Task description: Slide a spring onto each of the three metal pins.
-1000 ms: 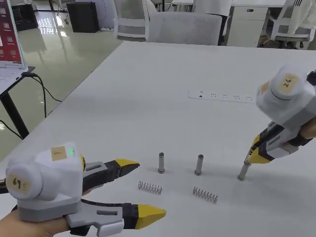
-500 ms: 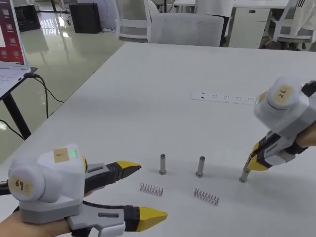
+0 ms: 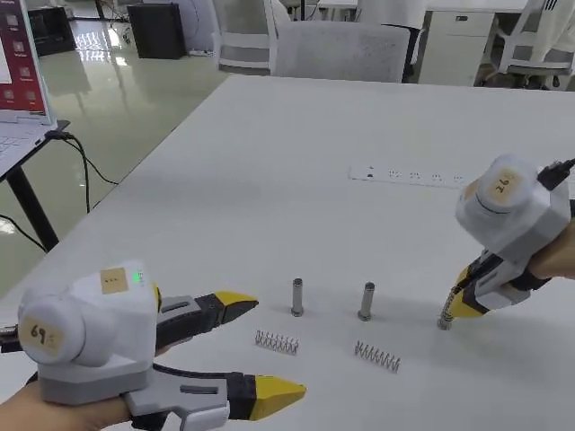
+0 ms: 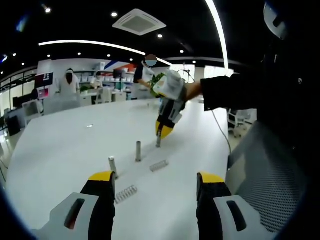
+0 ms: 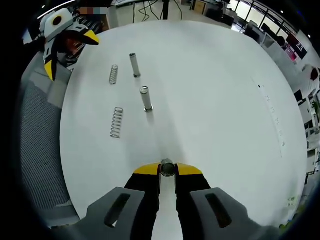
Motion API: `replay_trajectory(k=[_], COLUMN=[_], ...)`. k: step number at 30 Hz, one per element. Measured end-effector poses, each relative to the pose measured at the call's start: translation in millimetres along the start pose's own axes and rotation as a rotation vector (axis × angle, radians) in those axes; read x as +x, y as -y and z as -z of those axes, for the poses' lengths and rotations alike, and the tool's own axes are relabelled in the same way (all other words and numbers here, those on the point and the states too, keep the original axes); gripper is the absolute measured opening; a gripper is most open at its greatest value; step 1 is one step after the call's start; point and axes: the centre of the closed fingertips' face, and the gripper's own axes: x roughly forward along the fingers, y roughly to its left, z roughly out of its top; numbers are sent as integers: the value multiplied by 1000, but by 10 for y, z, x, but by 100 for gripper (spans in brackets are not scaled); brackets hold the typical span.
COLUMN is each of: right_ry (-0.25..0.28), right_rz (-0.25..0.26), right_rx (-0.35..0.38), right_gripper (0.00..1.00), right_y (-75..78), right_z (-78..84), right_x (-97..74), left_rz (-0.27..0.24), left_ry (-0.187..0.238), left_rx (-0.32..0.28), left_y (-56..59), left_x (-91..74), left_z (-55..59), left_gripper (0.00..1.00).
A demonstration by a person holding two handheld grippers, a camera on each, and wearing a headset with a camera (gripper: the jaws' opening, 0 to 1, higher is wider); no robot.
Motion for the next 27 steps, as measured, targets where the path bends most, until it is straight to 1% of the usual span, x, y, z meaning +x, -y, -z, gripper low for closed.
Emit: replay_trajectory(k=[10, 12, 22, 27], right_ry=[-12, -4, 4, 10], right_rz=[0, 1, 5, 10], right_rx=[10, 17, 6, 3], right_gripper=[8, 8, 9, 14], right_y=[-6, -5, -2, -1], right_z=[39, 25, 16, 12], right_x=[88, 79, 65, 59], left_rz=[0, 0, 4, 4], left_ry=[-1, -1, -3, -5], left_rx=[-1, -2, 1, 3], left_y=[-7, -10, -14, -15], left_x=[4, 6, 12, 13], left_z=[9, 14, 15, 18], left_gripper=[61, 61, 61, 61])
